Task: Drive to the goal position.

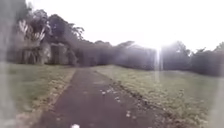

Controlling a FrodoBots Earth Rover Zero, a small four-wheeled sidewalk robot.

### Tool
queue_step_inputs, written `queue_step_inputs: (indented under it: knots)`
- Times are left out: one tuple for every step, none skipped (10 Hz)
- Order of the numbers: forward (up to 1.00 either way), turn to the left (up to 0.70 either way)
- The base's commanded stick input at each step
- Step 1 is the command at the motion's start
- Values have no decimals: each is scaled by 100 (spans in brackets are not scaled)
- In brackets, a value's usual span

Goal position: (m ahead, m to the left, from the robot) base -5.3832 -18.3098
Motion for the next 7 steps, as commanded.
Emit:
queue_step_inputs:
  knots:
    - [85,0]
    - [85,0]
    - [85,0]
    - [85,0]
    - [85,0]
    - [85,0]
    - [85,-5]
